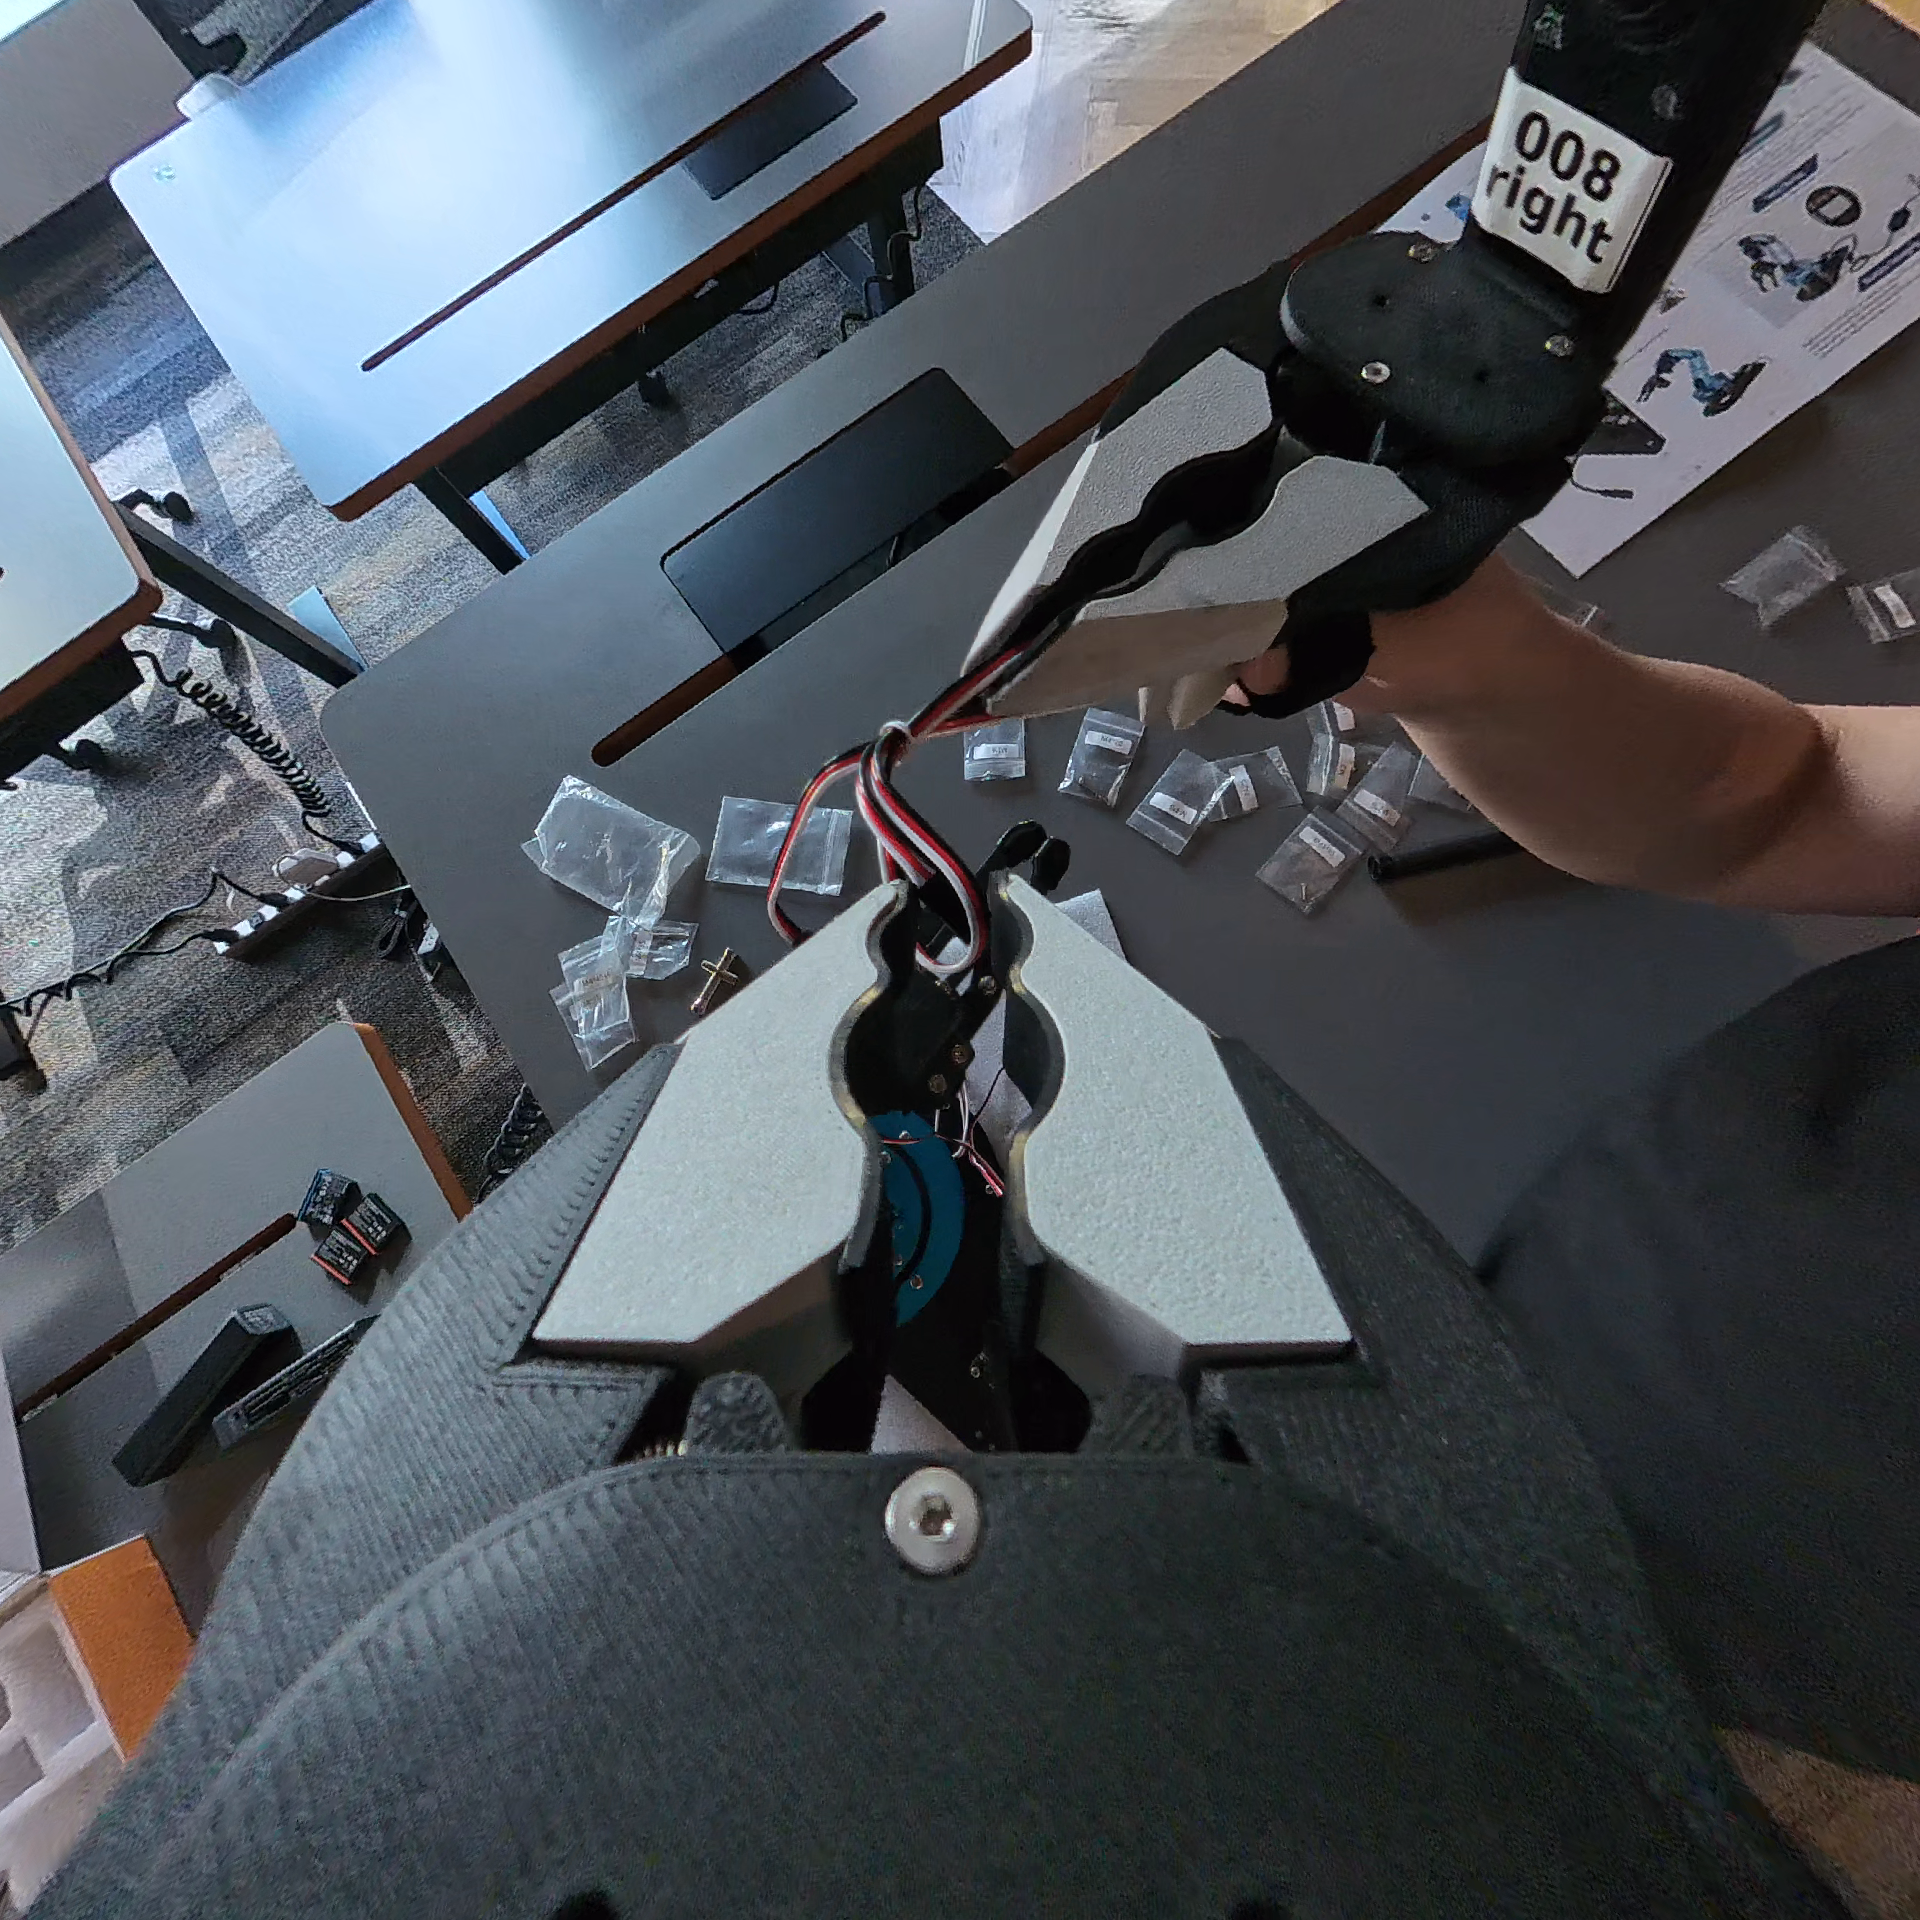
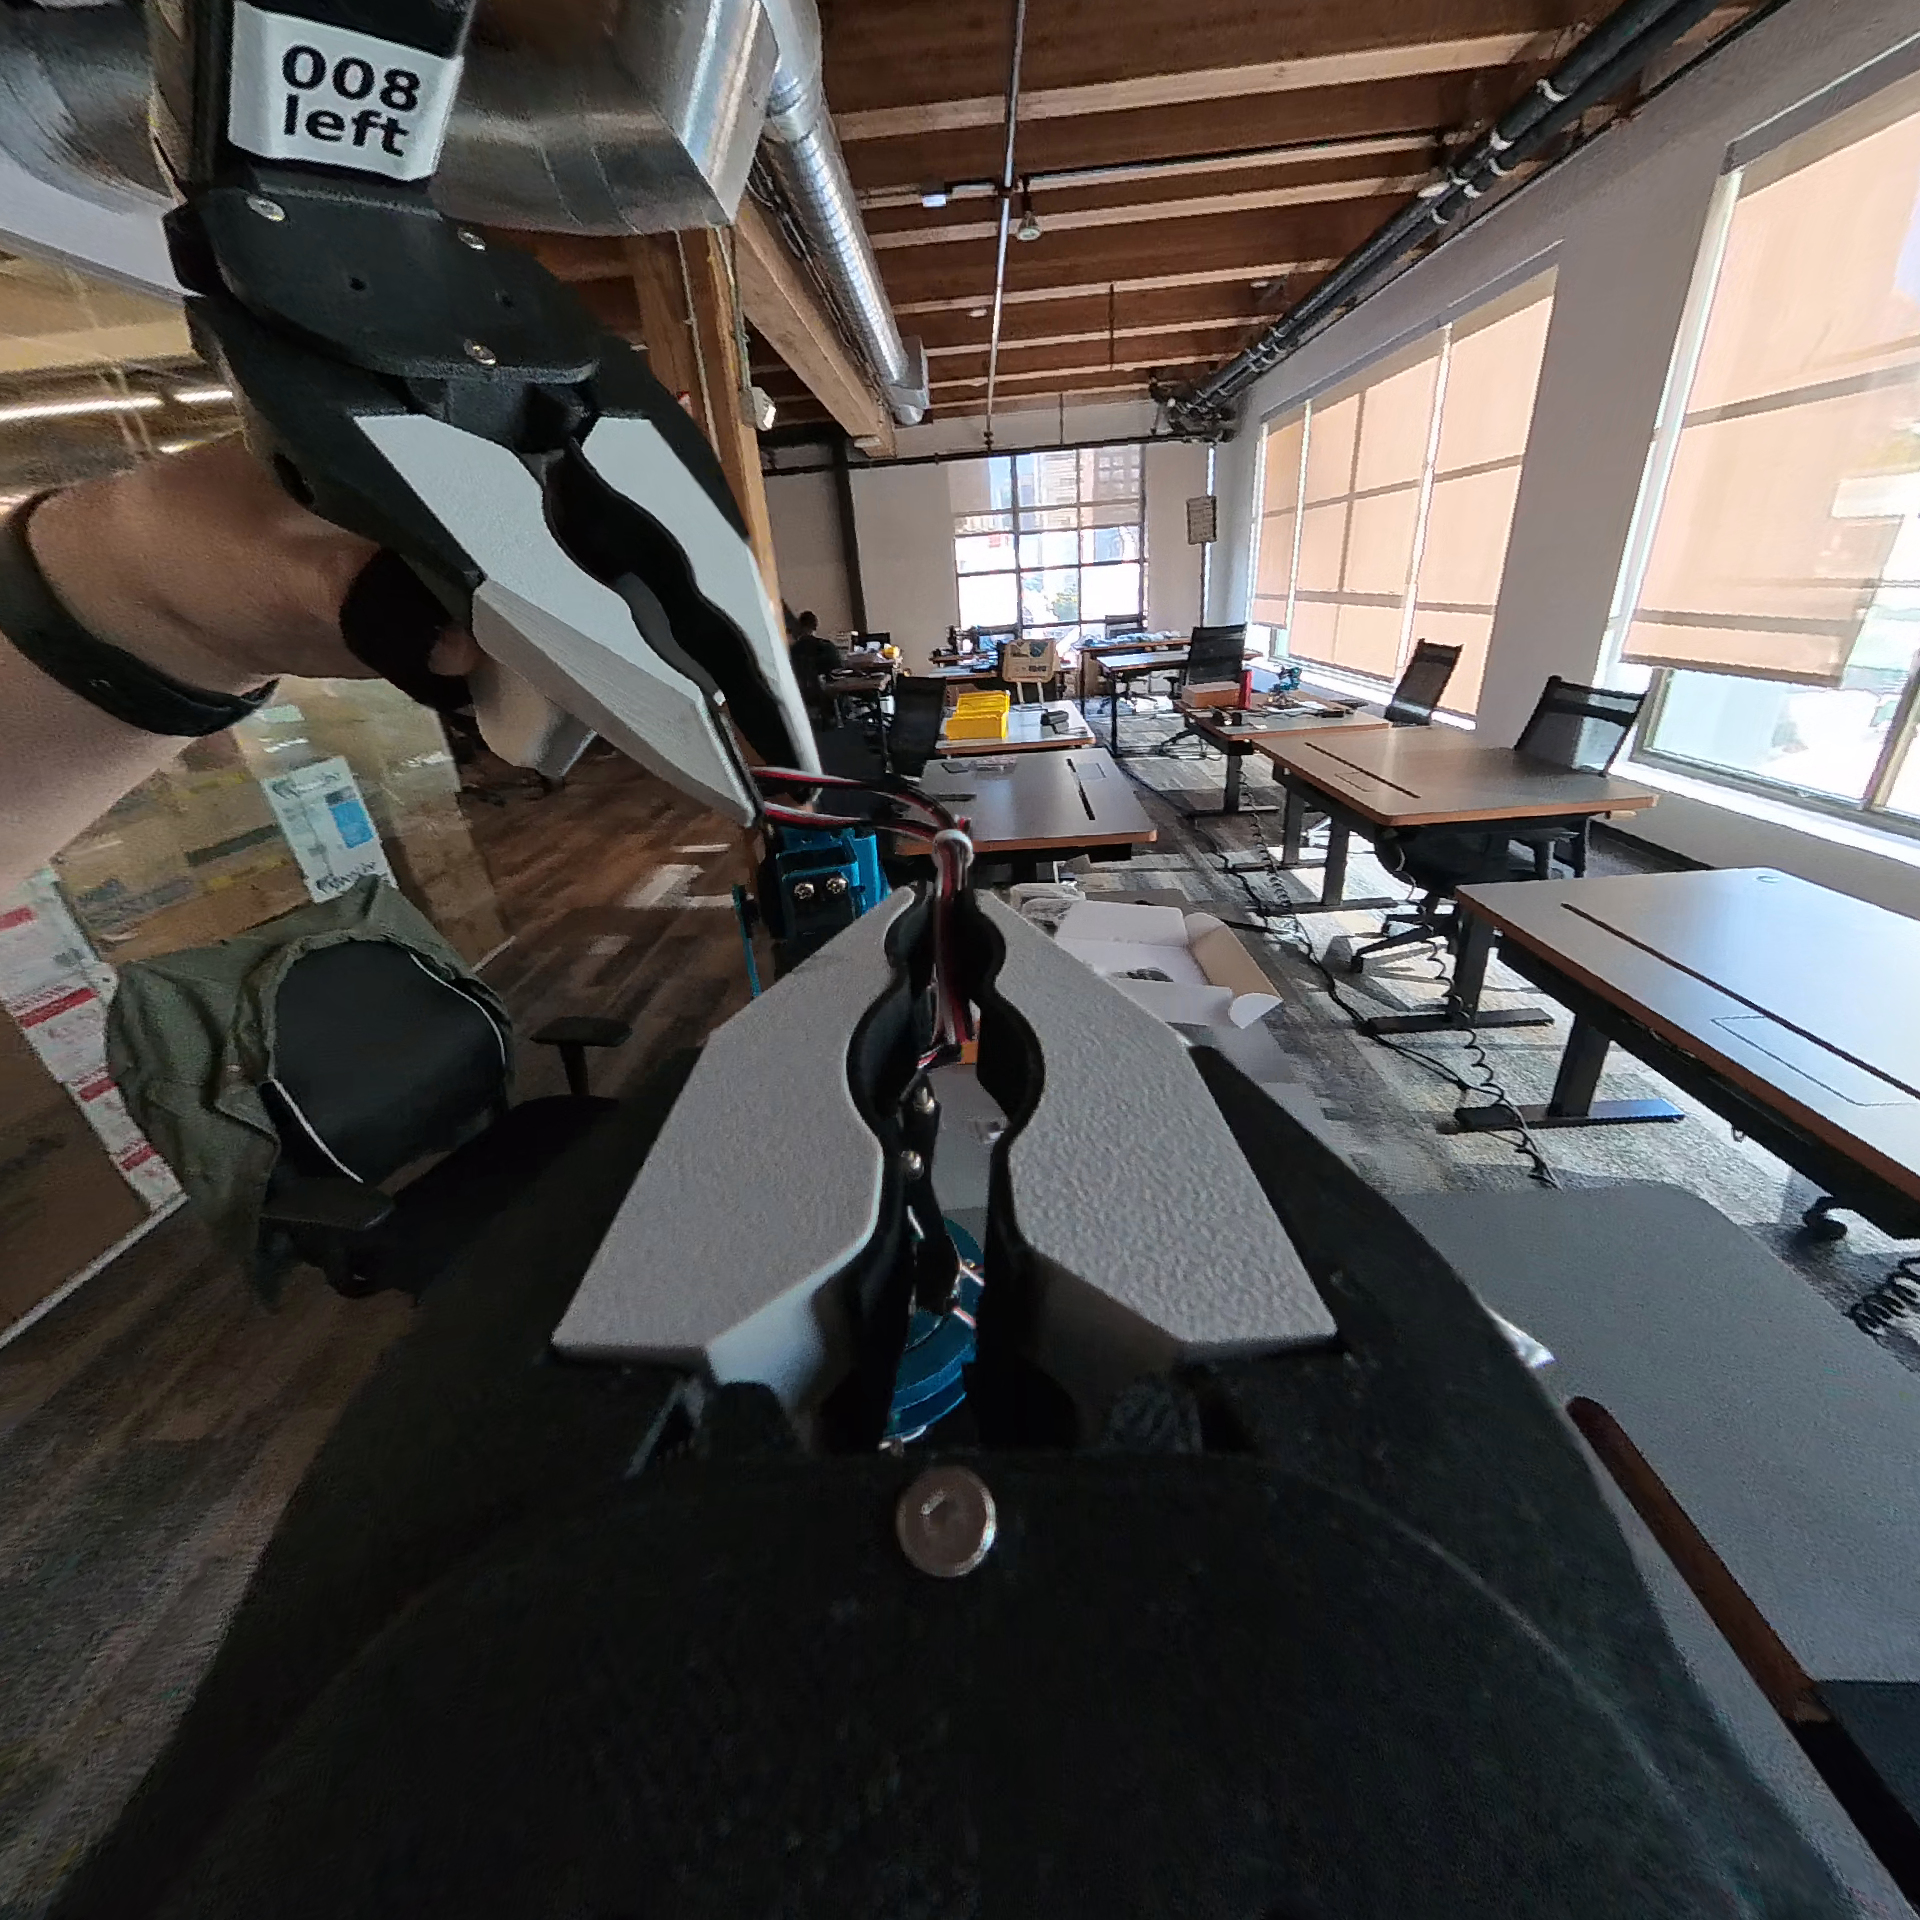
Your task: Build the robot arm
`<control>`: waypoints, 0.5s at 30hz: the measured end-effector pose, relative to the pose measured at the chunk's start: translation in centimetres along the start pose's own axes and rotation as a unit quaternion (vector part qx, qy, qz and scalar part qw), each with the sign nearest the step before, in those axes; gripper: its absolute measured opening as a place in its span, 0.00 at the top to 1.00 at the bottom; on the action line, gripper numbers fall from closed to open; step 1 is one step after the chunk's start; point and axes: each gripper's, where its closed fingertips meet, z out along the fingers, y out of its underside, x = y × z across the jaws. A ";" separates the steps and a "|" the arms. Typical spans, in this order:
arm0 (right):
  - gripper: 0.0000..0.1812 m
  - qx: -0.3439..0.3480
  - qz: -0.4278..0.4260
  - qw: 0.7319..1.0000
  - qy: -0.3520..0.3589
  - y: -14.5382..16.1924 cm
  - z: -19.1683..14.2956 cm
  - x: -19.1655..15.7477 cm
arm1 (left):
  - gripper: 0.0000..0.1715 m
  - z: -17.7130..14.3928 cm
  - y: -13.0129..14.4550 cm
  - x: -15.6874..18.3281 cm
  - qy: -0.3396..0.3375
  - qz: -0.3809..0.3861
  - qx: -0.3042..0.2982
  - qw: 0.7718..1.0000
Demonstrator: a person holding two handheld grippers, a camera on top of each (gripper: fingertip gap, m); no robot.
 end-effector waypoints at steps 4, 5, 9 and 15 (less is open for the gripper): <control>0.99 0.004 0.001 1.000 -0.016 0.1 0.2 -0.9 | 0.93 -0.9 0.1 0.0 -0.004 -0.002 0.013 1.000; 0.98 0.007 0.000 1.000 -0.022 0.1 0.3 -1.2 | 0.94 -1.1 0.2 0.0 -0.005 0.000 0.018 1.000; 0.99 0.015 -0.013 0.999 -0.030 0.2 0.6 -2.2 | 0.94 -1.7 0.9 0.0 0.003 0.002 0.034 0.999; 0.93 0.001 -0.034 0.999 -0.014 1.4 1.3 -3.4 | 0.95 -2.4 1.1 0.1 0.030 0.015 0.060 0.998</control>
